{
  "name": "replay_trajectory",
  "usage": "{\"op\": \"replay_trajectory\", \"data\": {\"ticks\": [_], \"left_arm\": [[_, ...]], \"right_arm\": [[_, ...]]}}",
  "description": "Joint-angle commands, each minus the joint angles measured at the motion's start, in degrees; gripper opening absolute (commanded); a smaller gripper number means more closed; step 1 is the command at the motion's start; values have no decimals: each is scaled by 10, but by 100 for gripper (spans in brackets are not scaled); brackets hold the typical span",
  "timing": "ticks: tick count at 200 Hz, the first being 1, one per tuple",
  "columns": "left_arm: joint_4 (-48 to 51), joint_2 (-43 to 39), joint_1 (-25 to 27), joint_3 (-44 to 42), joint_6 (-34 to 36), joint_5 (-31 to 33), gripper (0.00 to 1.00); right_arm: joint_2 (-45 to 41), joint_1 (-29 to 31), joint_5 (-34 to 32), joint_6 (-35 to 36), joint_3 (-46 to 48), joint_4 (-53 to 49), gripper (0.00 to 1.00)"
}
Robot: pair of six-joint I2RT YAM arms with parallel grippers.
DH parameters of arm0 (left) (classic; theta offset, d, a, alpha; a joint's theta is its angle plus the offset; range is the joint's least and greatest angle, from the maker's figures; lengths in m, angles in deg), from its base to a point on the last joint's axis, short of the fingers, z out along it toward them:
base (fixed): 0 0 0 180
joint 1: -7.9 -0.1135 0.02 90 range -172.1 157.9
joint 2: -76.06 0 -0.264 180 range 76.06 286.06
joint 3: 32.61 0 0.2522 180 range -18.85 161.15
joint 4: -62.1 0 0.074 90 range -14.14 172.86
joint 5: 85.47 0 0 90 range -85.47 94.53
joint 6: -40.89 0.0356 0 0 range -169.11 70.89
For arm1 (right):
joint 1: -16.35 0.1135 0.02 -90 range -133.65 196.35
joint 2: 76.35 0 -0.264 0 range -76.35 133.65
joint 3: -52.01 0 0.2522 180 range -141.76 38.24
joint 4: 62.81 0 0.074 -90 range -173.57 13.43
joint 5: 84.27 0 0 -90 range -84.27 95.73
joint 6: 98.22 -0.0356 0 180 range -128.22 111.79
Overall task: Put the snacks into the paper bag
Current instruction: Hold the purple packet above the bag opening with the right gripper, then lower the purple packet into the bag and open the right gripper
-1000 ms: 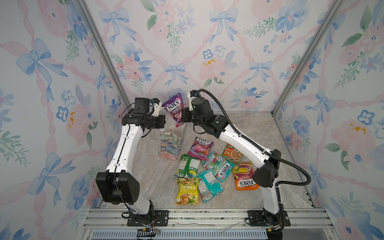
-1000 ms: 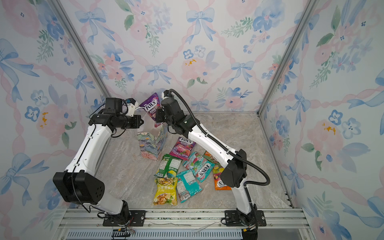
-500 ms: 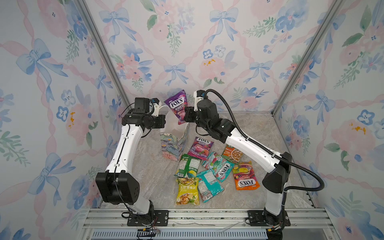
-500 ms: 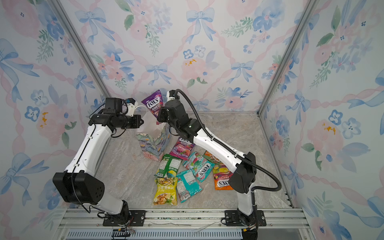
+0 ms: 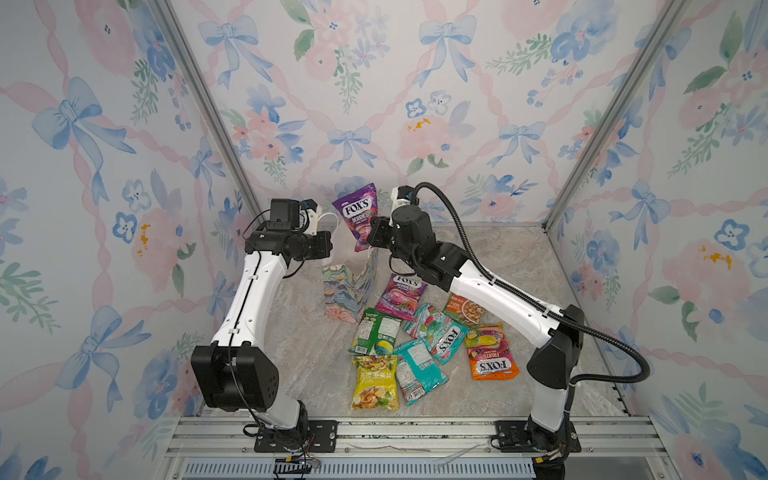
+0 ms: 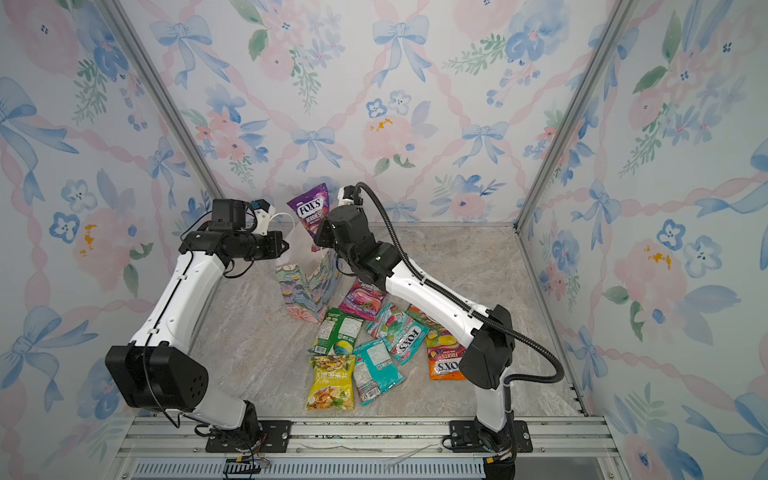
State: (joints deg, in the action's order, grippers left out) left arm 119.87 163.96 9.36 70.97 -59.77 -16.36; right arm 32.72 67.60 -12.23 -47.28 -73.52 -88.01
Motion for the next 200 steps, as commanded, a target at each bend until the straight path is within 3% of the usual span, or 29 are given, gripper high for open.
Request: {"op": "replay_trajectory", "data": {"ticks": [1, 84, 200], "left_arm": [[-22, -24, -2, -14, -21, -16, 0], [-60, -43, 1, -48, -56, -14, 0], [-61, -40, 0, -54, -46, -2, 0]], "right_arm": [[-2, 9, -16, -15, -43, 29, 0], [78, 23, -29, -53, -162, -8, 0], [-1, 33, -95, -89, 2, 15, 0]]}}
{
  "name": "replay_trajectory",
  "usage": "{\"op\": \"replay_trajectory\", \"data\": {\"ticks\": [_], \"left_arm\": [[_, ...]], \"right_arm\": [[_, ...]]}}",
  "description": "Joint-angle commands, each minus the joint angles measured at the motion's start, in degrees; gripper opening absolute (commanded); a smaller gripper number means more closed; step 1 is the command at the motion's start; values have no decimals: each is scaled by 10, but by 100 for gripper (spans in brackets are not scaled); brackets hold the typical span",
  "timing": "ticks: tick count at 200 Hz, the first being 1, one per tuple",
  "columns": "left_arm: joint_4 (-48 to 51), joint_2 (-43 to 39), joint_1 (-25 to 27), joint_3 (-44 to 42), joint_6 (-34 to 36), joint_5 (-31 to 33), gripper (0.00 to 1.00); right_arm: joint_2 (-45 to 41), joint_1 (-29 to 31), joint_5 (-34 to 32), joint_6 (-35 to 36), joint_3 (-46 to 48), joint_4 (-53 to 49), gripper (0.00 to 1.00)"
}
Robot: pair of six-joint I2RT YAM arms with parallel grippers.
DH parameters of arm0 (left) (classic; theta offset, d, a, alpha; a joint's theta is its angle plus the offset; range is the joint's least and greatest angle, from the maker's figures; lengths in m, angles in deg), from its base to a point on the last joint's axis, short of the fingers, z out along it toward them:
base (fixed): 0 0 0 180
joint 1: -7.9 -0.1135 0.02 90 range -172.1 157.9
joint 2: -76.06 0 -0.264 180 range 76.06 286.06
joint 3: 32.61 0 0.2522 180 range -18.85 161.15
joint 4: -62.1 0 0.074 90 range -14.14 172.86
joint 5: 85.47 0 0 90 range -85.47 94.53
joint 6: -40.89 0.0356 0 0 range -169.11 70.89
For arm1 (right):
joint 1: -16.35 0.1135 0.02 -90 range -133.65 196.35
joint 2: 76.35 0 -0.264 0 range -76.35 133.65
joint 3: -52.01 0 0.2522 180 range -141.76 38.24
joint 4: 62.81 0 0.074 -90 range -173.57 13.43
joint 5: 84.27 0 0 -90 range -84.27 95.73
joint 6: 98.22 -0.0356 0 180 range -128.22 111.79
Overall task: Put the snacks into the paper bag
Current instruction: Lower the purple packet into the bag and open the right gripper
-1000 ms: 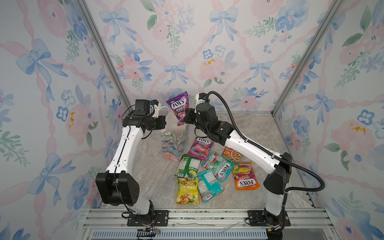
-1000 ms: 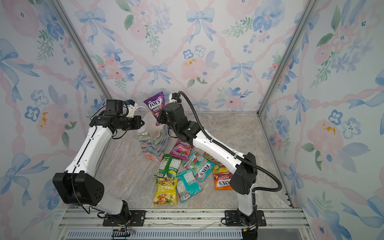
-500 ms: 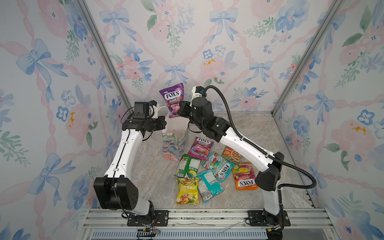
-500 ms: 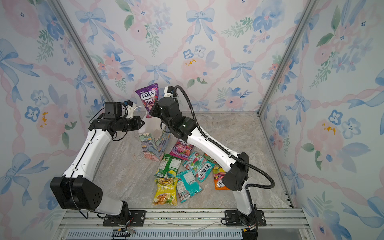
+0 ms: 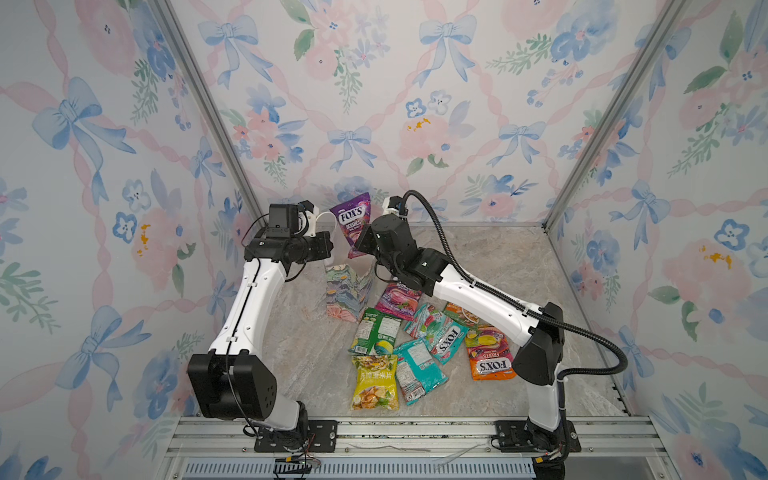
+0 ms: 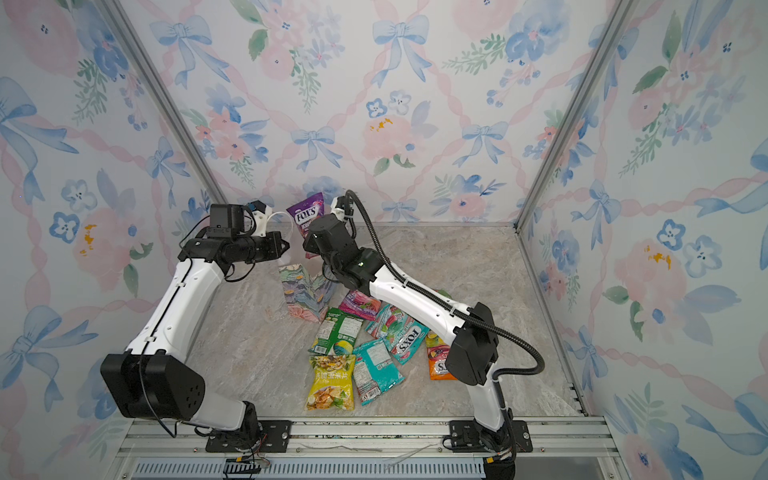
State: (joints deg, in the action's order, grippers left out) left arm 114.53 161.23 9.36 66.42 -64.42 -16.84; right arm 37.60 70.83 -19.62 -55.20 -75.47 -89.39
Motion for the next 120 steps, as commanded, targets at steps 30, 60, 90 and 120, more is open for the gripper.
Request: {"op": "replay_trajectory", "data": {"ticks": [30, 60, 90, 120], "left_arm": [[-7, -11, -3, -11, 4, 8, 0], [-7, -10, -5, -13, 5, 7, 0], [-7, -10, -5, -11, 5, 5, 0], [-7, -9, -5, -12, 5, 3, 0]], "right_arm": [[-73, -1, -25, -17, 59, 34, 0], [-87, -2, -32, -20, 85, 36, 0], [-91, -6, -31, -29, 96, 31, 0], [-88, -8, -22, -44, 102, 25, 0]]}}
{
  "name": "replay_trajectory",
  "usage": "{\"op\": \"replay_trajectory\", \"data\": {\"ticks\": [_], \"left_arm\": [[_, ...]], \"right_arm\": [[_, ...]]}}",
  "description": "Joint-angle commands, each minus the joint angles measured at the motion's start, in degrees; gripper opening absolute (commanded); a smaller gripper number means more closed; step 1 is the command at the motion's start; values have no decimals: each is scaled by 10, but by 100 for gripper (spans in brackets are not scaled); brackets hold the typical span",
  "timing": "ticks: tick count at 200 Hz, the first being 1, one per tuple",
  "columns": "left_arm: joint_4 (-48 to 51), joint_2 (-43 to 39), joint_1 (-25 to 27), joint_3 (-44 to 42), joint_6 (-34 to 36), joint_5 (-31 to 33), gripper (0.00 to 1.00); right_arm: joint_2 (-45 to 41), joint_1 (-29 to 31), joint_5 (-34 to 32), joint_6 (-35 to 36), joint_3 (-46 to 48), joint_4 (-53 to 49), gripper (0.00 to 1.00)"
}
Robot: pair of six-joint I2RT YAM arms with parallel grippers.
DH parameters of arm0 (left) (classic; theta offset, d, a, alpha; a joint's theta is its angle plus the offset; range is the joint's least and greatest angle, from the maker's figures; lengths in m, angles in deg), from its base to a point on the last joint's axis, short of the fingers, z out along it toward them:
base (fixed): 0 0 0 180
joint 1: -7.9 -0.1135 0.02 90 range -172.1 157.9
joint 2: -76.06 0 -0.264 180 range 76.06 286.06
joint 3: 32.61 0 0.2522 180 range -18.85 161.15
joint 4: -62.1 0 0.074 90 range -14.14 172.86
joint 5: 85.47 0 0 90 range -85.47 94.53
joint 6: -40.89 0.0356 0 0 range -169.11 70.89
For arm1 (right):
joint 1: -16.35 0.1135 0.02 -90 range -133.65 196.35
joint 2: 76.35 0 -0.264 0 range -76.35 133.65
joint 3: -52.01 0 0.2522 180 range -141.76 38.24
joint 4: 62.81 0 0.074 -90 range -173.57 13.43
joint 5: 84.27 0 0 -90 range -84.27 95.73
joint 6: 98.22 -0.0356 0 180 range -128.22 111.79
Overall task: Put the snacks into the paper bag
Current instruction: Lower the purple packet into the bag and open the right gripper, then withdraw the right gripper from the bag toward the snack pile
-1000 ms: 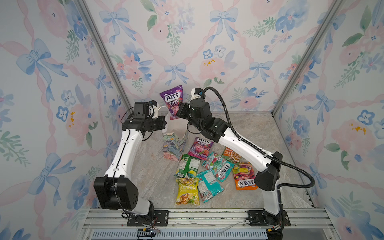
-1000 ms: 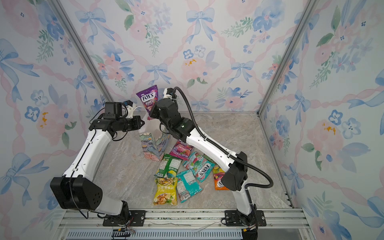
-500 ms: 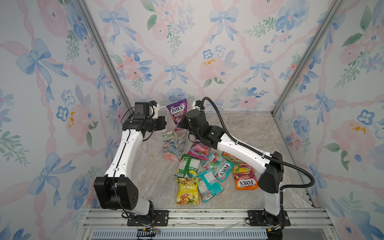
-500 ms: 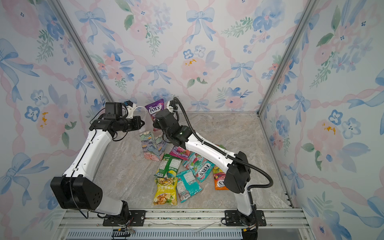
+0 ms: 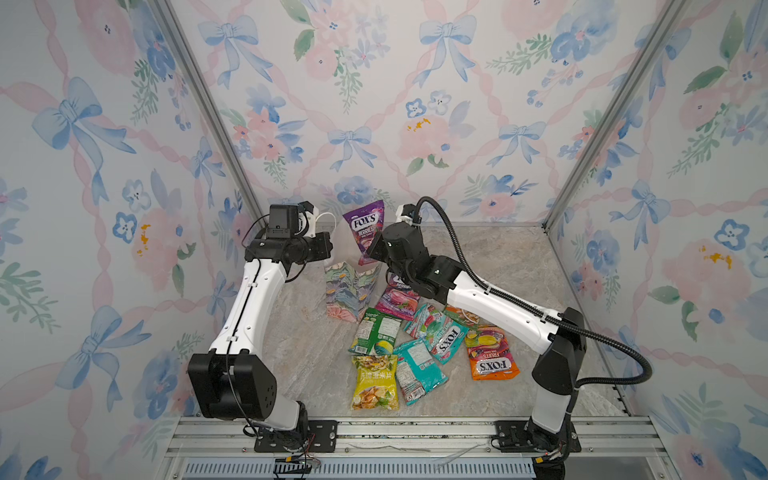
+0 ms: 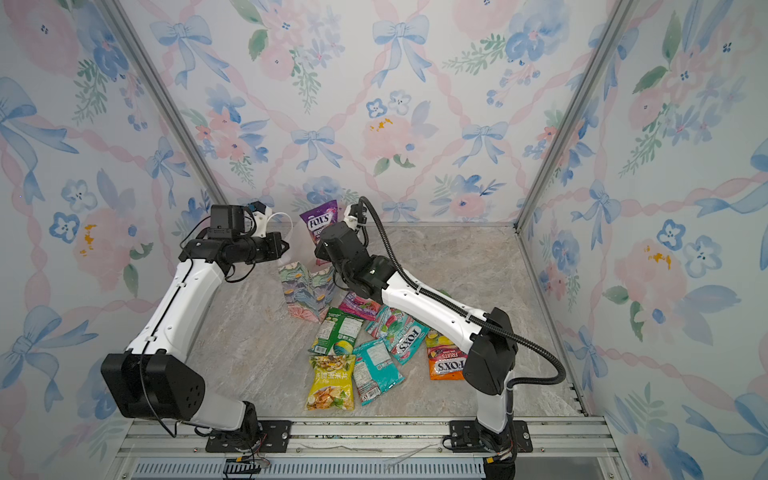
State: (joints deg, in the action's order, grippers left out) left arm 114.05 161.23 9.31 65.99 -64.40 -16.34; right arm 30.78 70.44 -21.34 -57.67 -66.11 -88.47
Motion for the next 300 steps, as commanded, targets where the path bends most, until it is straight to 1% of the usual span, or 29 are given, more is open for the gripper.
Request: {"op": "replay_trajectory", "data": {"ticks": [1, 77, 153, 182, 203, 213, 242, 267, 300], "left_arm": [[-2, -10, -4, -8, 4, -2, 0], [-2, -8, -4, -7, 5, -10, 0], [-2, -7, -4, -5, 8, -14, 0], [-2, -6, -5, -5, 8, -15, 0], [-2, -6, -5, -5, 9, -15, 0], [-2, -7, -6, -5, 9, -14, 0], [-2, -7, -6, -5, 9, -14, 0], [-1, -7, -5, -5, 10, -14, 0], [-1, -8, -6, -6, 12, -13, 0]], "right_arm": [[-19, -4, -3, -19, 9, 16, 0], [10, -6, 55, -58, 3, 10, 0], [25, -6, 77, -74, -1, 3, 0], [25, -6, 78, -77, -1, 0, 3], [24, -6, 79, -75, 0, 3, 8], [24, -6, 80, -74, 1, 5, 13], [23, -9, 96, -60, -1, 18, 38], [22, -10, 118, -38, -8, 29, 50], [26, -18, 164, 19, -40, 25, 65]]}}
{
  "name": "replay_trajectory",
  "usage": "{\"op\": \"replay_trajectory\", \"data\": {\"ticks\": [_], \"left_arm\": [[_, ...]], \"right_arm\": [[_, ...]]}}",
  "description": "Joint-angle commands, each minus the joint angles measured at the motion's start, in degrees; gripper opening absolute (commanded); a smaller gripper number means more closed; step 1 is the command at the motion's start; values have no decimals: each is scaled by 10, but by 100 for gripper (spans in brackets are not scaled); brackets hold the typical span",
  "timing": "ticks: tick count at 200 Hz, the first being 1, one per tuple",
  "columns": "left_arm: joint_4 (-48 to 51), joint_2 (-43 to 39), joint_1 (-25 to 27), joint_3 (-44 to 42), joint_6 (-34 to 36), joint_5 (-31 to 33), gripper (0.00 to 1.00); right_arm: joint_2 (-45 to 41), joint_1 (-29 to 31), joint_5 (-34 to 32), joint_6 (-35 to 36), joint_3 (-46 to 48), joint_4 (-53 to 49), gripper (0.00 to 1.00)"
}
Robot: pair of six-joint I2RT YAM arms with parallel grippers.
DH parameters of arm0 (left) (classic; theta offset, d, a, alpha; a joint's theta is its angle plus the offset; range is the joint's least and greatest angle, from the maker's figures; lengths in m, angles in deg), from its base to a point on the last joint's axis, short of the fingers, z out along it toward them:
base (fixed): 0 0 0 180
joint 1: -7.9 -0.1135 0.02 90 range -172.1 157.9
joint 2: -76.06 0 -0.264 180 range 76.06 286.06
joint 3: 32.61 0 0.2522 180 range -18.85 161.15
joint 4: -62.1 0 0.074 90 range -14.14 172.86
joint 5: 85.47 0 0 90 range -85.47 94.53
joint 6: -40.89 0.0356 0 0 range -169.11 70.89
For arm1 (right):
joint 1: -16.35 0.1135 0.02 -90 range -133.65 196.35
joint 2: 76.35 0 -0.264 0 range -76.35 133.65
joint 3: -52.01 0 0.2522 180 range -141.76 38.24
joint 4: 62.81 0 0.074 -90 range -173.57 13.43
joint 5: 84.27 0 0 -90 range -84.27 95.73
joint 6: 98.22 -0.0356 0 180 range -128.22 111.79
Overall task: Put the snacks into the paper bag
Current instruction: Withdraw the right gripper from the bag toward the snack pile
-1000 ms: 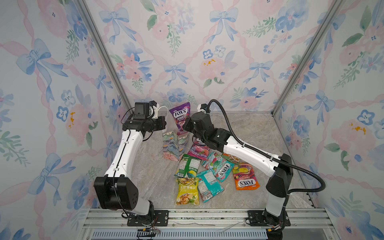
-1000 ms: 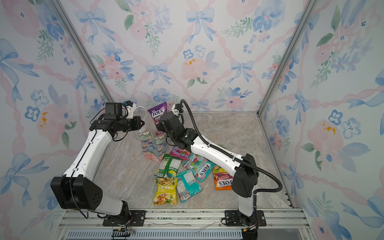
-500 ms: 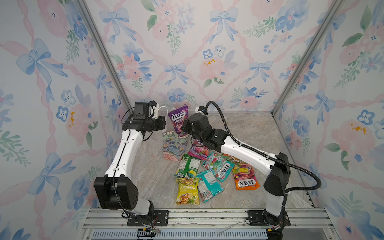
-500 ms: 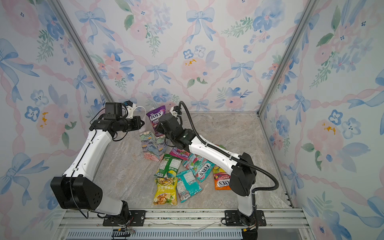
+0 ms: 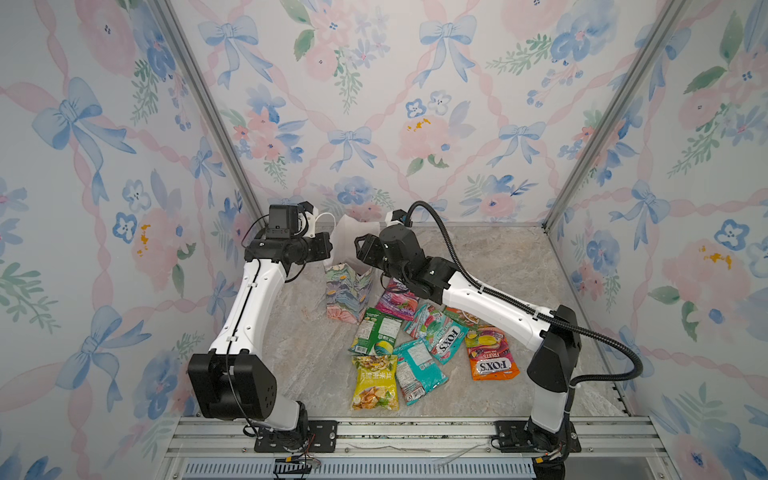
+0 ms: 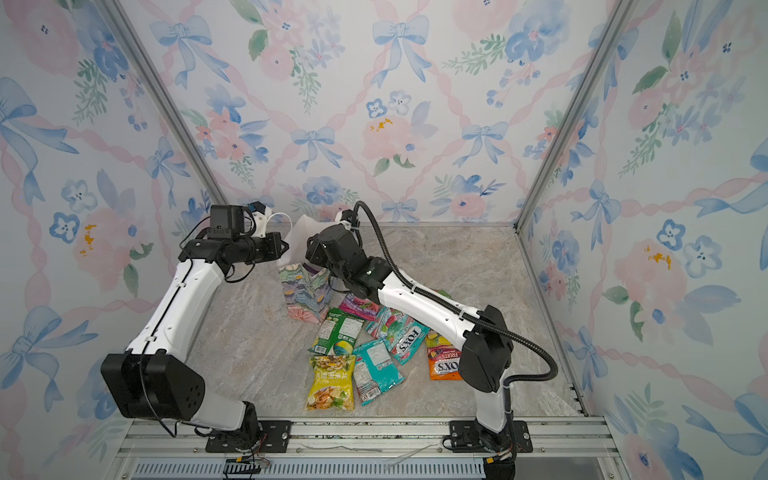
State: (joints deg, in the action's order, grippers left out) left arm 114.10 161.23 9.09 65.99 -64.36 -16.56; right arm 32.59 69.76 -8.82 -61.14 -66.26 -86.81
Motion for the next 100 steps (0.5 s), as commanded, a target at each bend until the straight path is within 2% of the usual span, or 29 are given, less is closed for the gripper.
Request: {"op": "replay_trajectory", "data": {"ticks": [1, 30, 59, 65, 100], "left_arm": [[-2, -8, -4, -6, 11, -11, 0], [-2, -8, -4, -5, 12, -9, 0], [-2, -7, -4, -3, 15, -8, 0], [-2, -7, -4, -3, 15, -6, 0], [-2, -5, -7, 2, 29, -5, 0]], "right_arm": [[7, -11, 40, 56, -40, 8, 66], [6, -14, 67, 118, -79, -28, 83], [-25, -17, 70, 167, -63, -35, 100], [-35, -18, 71, 195, -55, -34, 98], [-115, -46, 98, 258, 21, -54, 97]]}}
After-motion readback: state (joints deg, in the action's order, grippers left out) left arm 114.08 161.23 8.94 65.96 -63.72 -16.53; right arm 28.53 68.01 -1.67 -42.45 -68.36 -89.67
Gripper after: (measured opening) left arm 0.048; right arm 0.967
